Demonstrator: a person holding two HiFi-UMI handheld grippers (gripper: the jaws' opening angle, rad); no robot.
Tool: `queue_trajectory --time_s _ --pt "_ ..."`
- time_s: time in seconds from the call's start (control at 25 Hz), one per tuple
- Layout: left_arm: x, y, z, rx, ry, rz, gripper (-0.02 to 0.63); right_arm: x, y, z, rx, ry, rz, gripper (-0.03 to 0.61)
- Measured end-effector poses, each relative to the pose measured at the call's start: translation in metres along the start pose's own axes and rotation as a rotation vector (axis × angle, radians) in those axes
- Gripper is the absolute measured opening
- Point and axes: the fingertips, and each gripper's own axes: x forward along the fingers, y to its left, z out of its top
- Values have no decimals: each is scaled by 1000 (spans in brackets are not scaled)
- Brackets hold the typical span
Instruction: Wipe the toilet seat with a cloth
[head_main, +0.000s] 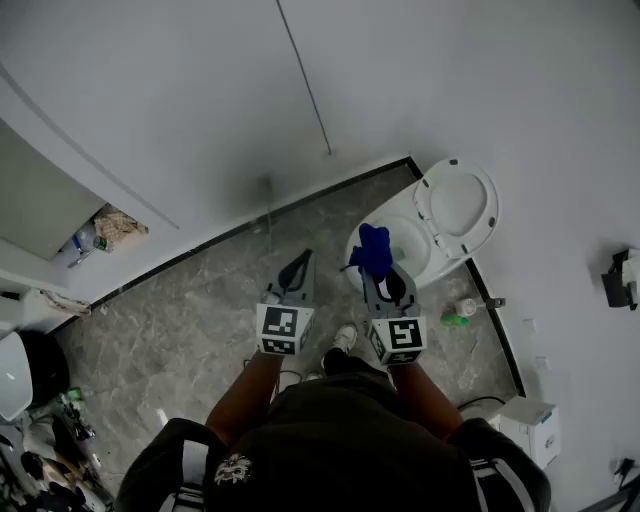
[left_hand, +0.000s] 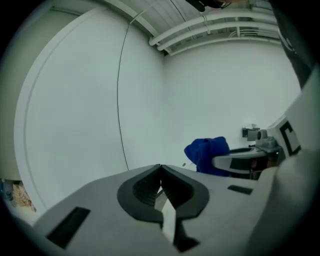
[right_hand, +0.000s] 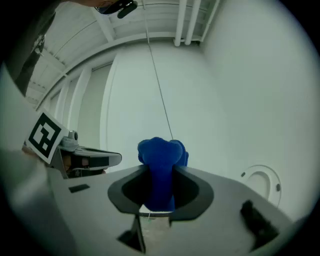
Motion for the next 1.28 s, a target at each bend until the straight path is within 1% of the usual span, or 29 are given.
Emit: queue_trajectory --time_s 0.12,0.24,0.48,0.6,0.72,0.88,1.0,1.12,1.28 --pt "28 -8 9 16 8 0 11 4 -24 -4 1 5 -12 98" --pt "48 -15 9 23 28 -13 11 10 -44 -11 -10 1 -27 98" --pt "81 -33 21 40 36 -87 11 12 -76 5 5 -39 -93 98" --pt "105 -47 25 50 28 -140 11 15 -98 7 -9 -47 -142 98" --pt "127 -66 28 58 23 -209 11 16 -119 8 2 -42 -196 98" --pt "166 -84 29 65 19 -296 11 21 -153 7 6 -31 -290 98" --pt "196 -92 27 62 28 -354 11 28 -177 3 30 -9 -360 98" --pt "232 -95 32 59 27 -411 11 42 -202 3 38 5 -432 98" --pt "290 -102 39 70 38 -513 11 67 -245 -3 48 32 -531 98"
